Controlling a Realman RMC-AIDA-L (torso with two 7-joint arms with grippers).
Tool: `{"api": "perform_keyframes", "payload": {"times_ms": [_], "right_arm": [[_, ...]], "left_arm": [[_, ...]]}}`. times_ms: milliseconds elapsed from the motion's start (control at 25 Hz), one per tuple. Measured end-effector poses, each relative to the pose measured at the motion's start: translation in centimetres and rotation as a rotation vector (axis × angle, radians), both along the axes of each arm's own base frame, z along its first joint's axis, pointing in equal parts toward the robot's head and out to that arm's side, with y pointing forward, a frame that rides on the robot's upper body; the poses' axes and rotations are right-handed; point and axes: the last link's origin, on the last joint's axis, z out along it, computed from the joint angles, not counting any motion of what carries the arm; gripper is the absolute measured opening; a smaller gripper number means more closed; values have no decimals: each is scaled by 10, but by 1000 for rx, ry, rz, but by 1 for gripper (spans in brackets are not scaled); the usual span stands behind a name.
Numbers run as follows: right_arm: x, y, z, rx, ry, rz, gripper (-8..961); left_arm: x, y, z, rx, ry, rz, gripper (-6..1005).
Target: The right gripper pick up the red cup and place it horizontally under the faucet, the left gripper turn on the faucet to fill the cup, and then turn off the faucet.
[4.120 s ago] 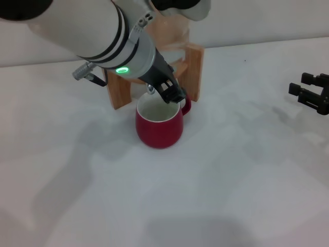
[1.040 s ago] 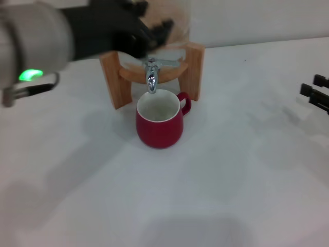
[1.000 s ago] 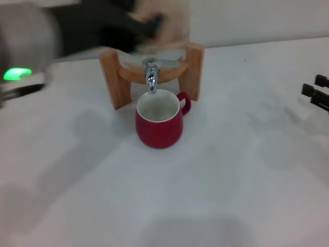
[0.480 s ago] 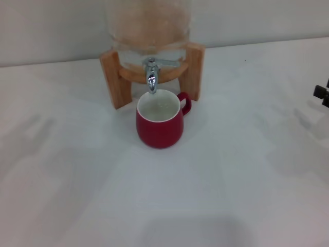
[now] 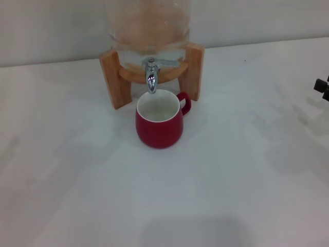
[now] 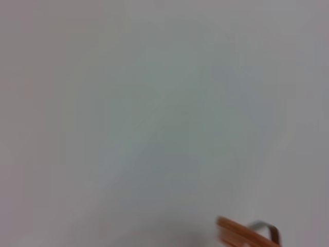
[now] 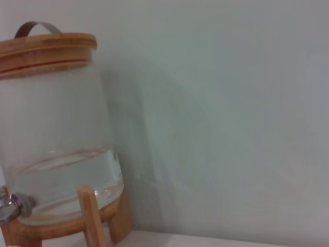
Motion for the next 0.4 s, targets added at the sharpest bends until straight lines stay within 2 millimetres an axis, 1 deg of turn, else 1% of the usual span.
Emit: {"api": "perform_keyframes", "payload": {"times_ms": [120, 360, 400], "right_arm": [[-1, 0, 1, 6, 4, 2, 469], [0, -1, 1, 9, 9, 1, 469], [0, -1, 1, 9, 10, 1, 469]], "left_arm": [[-8, -2, 3, 37, -21, 30, 638], [-19, -4, 4, 74, -43, 89, 869], [-22, -6, 4, 86, -53, 104, 869]]}}
